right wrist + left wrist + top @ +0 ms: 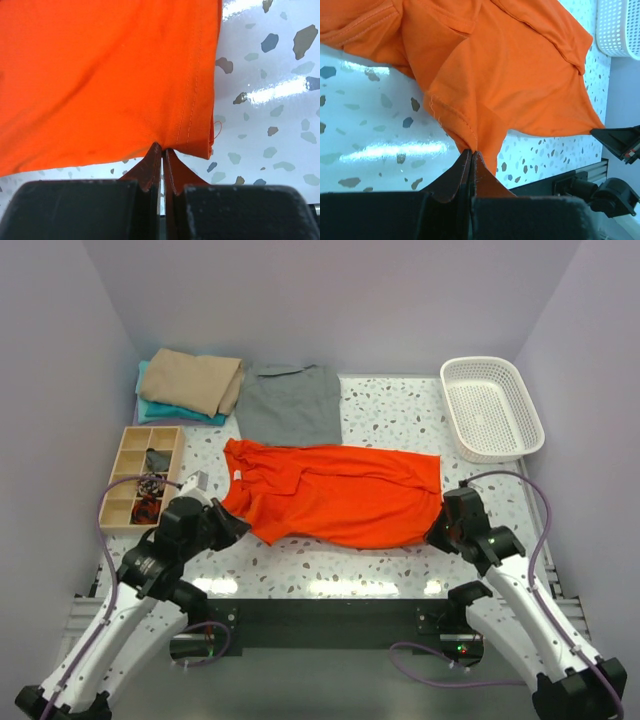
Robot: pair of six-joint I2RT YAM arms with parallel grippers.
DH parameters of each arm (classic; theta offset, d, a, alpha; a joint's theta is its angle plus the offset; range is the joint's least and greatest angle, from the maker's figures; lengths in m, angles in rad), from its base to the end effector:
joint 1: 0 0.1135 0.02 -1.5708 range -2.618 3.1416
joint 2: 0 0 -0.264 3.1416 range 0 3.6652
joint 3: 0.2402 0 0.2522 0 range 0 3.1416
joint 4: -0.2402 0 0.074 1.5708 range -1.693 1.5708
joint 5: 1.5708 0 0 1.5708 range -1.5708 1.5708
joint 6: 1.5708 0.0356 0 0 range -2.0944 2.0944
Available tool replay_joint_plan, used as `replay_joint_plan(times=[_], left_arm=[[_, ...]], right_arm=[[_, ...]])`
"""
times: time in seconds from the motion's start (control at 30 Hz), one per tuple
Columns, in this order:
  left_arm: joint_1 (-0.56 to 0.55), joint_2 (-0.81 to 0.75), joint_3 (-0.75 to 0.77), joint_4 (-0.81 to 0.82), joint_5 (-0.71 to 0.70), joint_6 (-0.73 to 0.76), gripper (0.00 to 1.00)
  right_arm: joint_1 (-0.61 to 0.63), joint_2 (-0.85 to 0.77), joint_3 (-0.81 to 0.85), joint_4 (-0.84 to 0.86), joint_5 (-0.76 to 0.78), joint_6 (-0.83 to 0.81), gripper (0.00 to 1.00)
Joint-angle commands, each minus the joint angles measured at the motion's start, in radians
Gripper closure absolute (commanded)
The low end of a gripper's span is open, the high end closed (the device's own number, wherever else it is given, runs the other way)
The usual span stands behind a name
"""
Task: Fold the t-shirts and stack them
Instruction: Fold the tshirt
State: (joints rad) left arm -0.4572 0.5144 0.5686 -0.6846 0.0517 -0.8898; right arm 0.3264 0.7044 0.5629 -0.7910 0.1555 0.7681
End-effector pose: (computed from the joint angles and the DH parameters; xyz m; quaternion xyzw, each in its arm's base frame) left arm 0.1069 -0.0546 0.2520 -0.1798 0.8729 -0.3005 0.3396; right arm 0.1295 0.0380 0.2216 0.2312 0.9183 0.0998 0.3055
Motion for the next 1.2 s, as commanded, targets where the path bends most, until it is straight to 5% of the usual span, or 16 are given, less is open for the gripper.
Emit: replay_joint_plan(times=[0.0,0.23,0.4,0.8,0.97,1.17], left_arm=[[-0.005,-0.088,0.063,-0.180,-0.042,-0.100,1.00],[0.000,-0.201,0.161,-0.299,-0.096,-0.155,1.00],[0.021,-0.165,0.307,-0.218,-0.133,-0.032,1.00],[0.035,0.165,0.965,-0.131,-0.050,0.325,1.00],[0.051,0.242,1.210,-0.141,0.112,0.377,1.00],[0.064,0.413,1.677,-0.324,0.321,0.402,1.00]], right_arm=[[-0.003,-0.039,0.009,-0.031,-0.057,-0.026,1.00],[-0.003,-0.147,0.006,-0.060,-0.062,-0.016,1.00],[-0.003,-0.174,0.089,-0.010,-0.086,-0.079,1.00],[-0.003,-0.019,0.777,-0.124,-0.059,-0.427,1.00],[-0.001,0.018,1.049,-0.188,-0.129,-0.493,1.00],[-0.004,0.056,1.327,-0.309,-0.187,-0.543,1.00]])
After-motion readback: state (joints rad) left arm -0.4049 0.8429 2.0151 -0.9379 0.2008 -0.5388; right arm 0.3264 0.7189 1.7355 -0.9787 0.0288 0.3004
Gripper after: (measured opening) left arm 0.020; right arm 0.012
